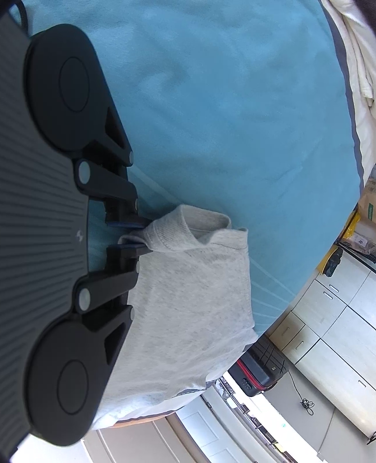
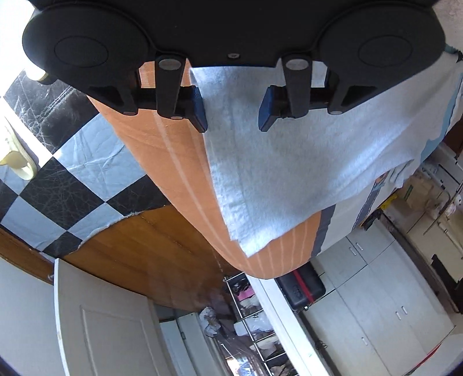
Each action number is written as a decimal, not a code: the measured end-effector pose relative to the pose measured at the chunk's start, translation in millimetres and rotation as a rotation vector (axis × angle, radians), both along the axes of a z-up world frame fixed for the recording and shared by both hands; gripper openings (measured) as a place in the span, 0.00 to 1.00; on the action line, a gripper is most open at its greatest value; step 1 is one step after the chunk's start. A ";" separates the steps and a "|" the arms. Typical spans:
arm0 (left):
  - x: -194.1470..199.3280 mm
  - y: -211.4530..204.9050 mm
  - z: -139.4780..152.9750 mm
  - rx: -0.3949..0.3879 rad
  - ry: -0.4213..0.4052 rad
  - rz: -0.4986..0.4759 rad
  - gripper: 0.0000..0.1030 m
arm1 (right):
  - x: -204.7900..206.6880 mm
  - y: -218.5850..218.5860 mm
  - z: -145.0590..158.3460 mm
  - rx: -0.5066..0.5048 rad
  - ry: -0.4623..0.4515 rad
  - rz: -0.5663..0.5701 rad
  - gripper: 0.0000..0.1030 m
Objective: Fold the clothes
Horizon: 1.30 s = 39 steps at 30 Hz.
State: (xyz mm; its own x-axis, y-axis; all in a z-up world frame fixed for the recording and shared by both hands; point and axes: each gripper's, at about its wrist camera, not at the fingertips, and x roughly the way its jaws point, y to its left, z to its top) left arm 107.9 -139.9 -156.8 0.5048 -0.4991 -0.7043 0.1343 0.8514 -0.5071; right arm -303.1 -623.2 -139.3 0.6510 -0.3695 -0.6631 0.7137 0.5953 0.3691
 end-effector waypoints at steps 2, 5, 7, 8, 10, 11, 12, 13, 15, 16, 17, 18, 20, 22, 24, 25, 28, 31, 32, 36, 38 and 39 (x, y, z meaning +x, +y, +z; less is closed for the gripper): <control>-0.7 0.8 0.7 0.005 0.001 0.001 0.08 | -0.3 7.8 3.8 -0.046 0.011 0.017 0.30; -2.8 -4.2 1.8 0.029 -0.014 -0.006 0.08 | -7.4 16.9 5.6 -0.068 -0.004 0.031 0.28; -4.5 -7.7 2.6 0.046 -0.025 -0.013 0.08 | -13.6 19.9 3.1 -0.056 -0.034 0.033 0.28; -5.4 -9.4 3.0 0.055 -0.031 -0.016 0.08 | -16.8 21.3 1.8 -0.053 -0.046 0.026 0.28; -5.9 -8.5 3.2 0.051 -0.029 -0.016 0.08 | -22.1 25.2 0.9 -0.068 -0.046 -0.006 0.28; -6.1 -8.0 3.3 0.049 -0.027 -0.016 0.08 | -24.5 28.2 1.3 -0.085 -0.052 -0.017 0.28; -6.1 -6.9 2.8 0.044 -0.024 -0.015 0.08 | -26.5 31.5 3.0 -0.108 -0.058 -0.026 0.28; -6.0 -5.8 2.3 0.039 -0.021 -0.013 0.08 | -27.1 34.6 4.8 -0.122 -0.066 -0.017 0.28; -6.9 -5.9 1.8 0.040 -0.023 -0.012 0.08 | -28.0 40.6 8.0 -0.148 -0.082 0.002 0.28; -7.3 -5.9 1.6 0.041 -0.024 -0.012 0.08 | -26.0 40.9 7.5 -0.138 -0.081 0.022 0.28; -7.8 -5.9 1.4 0.041 -0.025 -0.011 0.08 | -24.0 41.1 6.8 -0.129 -0.081 0.040 0.28; -8.6 -6.1 1.6 0.045 -0.027 -0.013 0.08 | -22.4 40.7 5.5 -0.121 -0.084 0.052 0.28; -9.9 -6.1 1.9 0.050 -0.030 -0.016 0.08 | -19.1 38.6 3.6 -0.105 -0.090 0.075 0.28; -9.8 -4.8 1.9 0.044 -0.027 -0.015 0.09 | -14.4 33.8 1.6 -0.101 -0.076 0.076 0.28; -9.5 -4.9 1.4 0.040 -0.023 -0.012 0.10 | -8.5 26.5 -0.4 -0.105 -0.047 0.059 0.29; -9.4 -4.9 1.3 0.039 -0.023 -0.011 0.10 | -5.2 21.2 -2.2 -0.096 -0.035 0.052 0.29; -10.3 -6.1 1.2 0.040 -0.023 -0.013 0.10 | 4.3 8.5 -7.7 -0.070 0.029 0.017 0.29; -10.6 -4.7 0.4 0.037 -0.023 -0.013 0.11 | 1.8 14.5 -2.3 -0.113 0.003 0.021 0.05; -10.6 -4.2 0.0 0.035 -0.021 -0.012 0.11 | -2.9 19.0 3.3 -0.144 -0.017 0.013 0.04; -9.9 -1.7 -1.2 0.023 -0.014 -0.010 0.11 | -26.0 33.9 21.4 -0.208 -0.108 -0.030 0.02; -9.1 0.4 -2.6 0.012 -0.009 -0.006 0.11 | -38.2 40.1 25.4 -0.196 -0.153 -0.057 0.02; -8.7 1.0 -3.1 0.008 -0.006 -0.004 0.11 | -36.5 46.0 21.3 -0.211 -0.113 -0.049 0.02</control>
